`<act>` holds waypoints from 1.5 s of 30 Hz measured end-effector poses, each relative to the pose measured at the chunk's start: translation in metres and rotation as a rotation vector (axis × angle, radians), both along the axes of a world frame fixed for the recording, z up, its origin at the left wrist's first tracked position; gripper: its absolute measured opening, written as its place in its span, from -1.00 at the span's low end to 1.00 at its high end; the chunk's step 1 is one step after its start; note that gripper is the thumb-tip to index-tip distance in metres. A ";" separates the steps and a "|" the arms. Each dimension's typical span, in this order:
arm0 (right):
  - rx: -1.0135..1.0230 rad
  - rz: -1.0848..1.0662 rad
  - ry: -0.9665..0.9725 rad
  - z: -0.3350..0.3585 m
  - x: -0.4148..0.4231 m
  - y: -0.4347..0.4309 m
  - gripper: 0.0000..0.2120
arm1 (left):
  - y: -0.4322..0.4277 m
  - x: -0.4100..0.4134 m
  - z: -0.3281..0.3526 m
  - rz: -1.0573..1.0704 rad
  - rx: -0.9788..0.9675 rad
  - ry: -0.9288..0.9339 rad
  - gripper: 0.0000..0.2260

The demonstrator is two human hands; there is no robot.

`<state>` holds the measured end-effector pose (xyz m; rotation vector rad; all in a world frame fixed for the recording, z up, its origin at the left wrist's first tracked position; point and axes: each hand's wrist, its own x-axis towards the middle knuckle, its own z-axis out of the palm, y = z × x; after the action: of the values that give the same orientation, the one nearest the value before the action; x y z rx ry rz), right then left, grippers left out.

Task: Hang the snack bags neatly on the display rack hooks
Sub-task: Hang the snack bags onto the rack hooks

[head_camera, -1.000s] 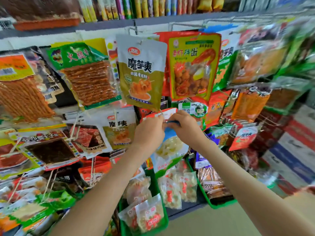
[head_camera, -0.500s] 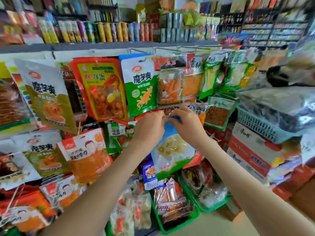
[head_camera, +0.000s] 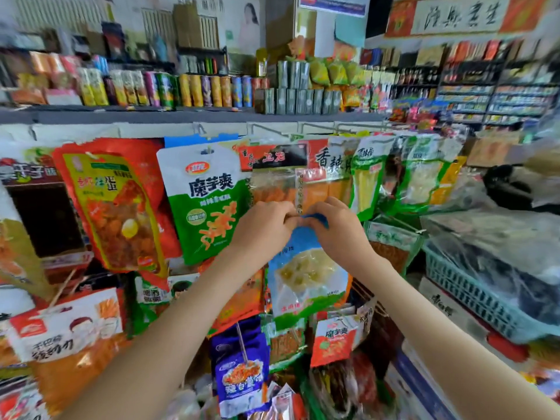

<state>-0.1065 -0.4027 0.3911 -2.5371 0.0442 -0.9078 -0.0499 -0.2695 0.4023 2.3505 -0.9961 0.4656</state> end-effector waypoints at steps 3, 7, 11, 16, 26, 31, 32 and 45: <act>-0.020 0.022 0.020 0.013 0.028 -0.017 -0.88 | 0.001 0.022 0.021 0.079 -0.090 -0.048 -0.74; -0.043 0.061 0.012 0.021 0.065 -0.025 -0.89 | 0.028 0.045 0.033 0.368 -0.232 -0.250 -0.78; -0.089 0.139 -0.037 0.024 0.089 -0.010 -0.92 | 0.061 0.061 0.026 0.551 -0.269 -0.359 -0.84; -0.122 0.250 -0.102 0.026 0.107 0.013 -0.90 | 0.076 0.081 0.033 0.650 -0.139 -0.417 -0.69; -0.067 0.370 -0.123 0.043 0.118 0.024 -0.90 | 0.069 0.105 0.078 0.698 0.015 -0.118 -0.80; -0.062 0.380 -0.134 0.055 0.116 0.017 -0.89 | 0.071 0.092 0.089 0.644 0.007 -0.028 -0.78; -0.055 0.381 -0.150 0.056 0.115 0.015 -0.89 | 0.075 0.088 0.092 0.602 -0.031 -0.002 -0.79; -0.009 0.252 -0.152 0.073 0.089 0.025 -0.87 | 0.124 0.038 0.095 0.261 -0.071 0.137 -0.88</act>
<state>-0.0176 -0.3772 0.4644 -2.4035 -0.3191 -0.9947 -0.0124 -0.1460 0.4968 2.4219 -0.6036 0.4233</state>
